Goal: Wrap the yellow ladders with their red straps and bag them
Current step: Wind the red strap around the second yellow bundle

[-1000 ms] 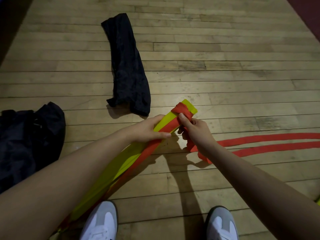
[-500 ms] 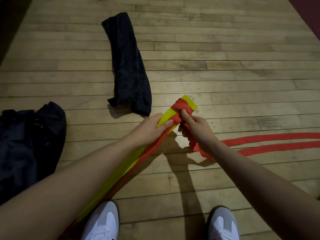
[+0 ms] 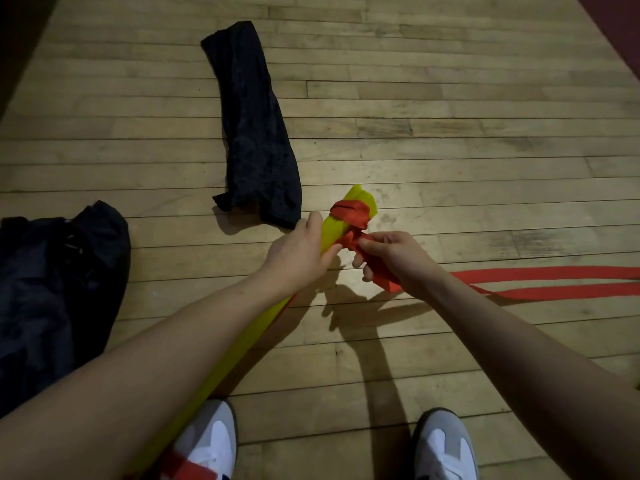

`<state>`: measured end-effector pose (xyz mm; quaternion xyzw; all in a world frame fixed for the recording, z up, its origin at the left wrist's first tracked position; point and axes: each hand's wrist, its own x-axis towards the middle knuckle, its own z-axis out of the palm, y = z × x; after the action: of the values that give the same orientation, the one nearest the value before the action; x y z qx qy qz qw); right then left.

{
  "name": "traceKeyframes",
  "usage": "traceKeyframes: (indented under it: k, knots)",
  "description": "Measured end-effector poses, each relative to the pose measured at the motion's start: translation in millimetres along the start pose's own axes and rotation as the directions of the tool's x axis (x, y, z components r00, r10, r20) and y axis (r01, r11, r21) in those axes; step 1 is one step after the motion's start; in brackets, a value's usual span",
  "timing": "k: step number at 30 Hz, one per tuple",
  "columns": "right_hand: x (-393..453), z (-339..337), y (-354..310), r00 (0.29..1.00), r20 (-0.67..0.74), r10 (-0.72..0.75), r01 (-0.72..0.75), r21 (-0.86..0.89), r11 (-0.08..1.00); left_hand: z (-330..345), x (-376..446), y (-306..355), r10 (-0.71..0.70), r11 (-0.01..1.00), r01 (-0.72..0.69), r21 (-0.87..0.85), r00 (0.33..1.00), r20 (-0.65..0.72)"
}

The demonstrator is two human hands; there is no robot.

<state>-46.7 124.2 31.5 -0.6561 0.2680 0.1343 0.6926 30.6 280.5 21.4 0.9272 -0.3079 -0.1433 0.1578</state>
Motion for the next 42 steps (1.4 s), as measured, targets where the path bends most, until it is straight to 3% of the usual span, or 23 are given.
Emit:
traceKeyframes:
  k: [8,13,16,20,28,35,39,42]
  knots:
    - [0,-4,-8,0.998,0.049,0.039,-0.044,0.125,0.991,-9,10,8,0.096,0.956,-0.075,0.282,0.993,-0.062]
    - [3,6,-7,1.000,0.004,-0.031,0.029,0.161,0.986,-10,12,6,0.122,0.923,-0.082,0.377,0.989,-0.083]
    - [8,12,-8,0.999,-0.020,-0.039,0.043,0.228,0.973,-12,10,7,0.037,0.944,-0.009,0.329,0.996,-0.077]
    - [8,14,-1,0.995,-0.093,-0.038,0.053,0.161,0.985,-4,2,7,-0.033,0.981,0.036,0.193,0.999,-0.016]
    - [1,16,9,0.992,-0.125,-0.035,0.059,0.191,0.980,-9,2,-13,-0.014,0.998,0.002,0.060,0.978,0.206]
    - [0,20,15,0.993,-0.121,0.012,0.016,0.222,0.975,-11,-7,-12,0.006,0.997,-0.007,0.076,1.000,0.019]
    - [0,16,7,0.997,0.044,0.068,-0.075,0.175,0.982,-9,-9,-5,-0.026,0.991,0.025,0.131,1.000,0.006]
    - [-5,11,6,0.982,0.146,0.123,-0.129,0.034,0.991,-11,-5,-7,-0.087,0.994,0.089,0.060,0.996,-0.037]
